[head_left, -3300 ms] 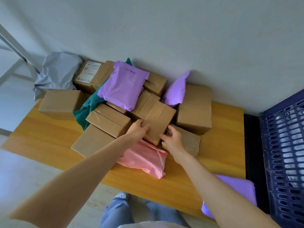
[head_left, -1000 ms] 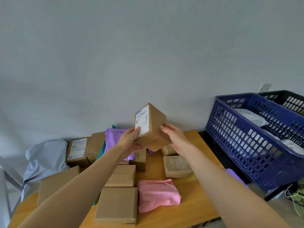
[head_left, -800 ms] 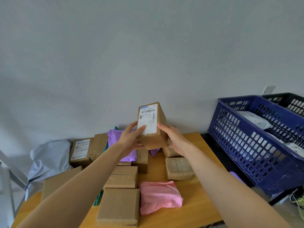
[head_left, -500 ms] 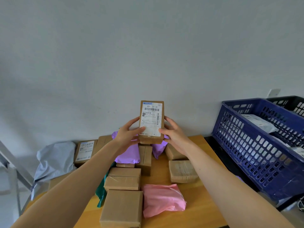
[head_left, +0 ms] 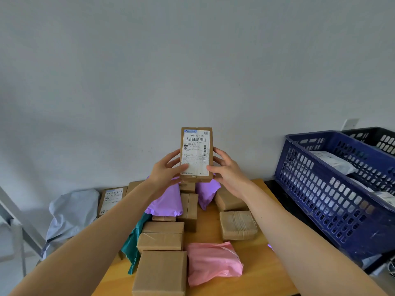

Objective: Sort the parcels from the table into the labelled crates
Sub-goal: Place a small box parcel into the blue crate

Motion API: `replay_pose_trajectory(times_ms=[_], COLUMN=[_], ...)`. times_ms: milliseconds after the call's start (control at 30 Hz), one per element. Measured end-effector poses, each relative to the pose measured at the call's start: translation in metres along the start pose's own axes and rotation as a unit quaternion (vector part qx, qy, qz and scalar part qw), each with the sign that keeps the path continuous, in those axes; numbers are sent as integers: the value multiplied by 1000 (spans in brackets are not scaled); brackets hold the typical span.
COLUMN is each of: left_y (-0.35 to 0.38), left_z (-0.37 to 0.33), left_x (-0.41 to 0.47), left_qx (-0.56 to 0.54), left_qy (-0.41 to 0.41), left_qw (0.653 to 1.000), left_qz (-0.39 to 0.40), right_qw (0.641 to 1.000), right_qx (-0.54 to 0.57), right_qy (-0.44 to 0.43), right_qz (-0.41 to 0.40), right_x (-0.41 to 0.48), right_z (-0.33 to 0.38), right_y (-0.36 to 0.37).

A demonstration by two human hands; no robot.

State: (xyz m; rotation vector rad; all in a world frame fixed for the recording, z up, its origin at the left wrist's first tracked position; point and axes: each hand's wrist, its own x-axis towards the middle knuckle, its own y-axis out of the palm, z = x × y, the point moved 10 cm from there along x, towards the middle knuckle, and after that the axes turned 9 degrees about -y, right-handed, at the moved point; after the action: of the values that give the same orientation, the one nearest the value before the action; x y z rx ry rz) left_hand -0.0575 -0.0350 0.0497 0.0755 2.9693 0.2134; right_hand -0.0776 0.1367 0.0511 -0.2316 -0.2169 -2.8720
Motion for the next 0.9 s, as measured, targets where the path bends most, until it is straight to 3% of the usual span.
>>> replay_pose_trajectory(times_ms=[567, 900], left_y=[92, 236], left_z=[-7, -7], left_x=[-6, -21], left_qx=[29, 65], left_qy=[13, 31], left_qw=[999, 994], left_qz=[39, 81], right_qw=[998, 992], right_qx=[-7, -21], right_qy=[-10, -28], right_qz=[-61, -119], right_x=[-47, -113], right_z=[27, 76], right_y=[-78, -201])
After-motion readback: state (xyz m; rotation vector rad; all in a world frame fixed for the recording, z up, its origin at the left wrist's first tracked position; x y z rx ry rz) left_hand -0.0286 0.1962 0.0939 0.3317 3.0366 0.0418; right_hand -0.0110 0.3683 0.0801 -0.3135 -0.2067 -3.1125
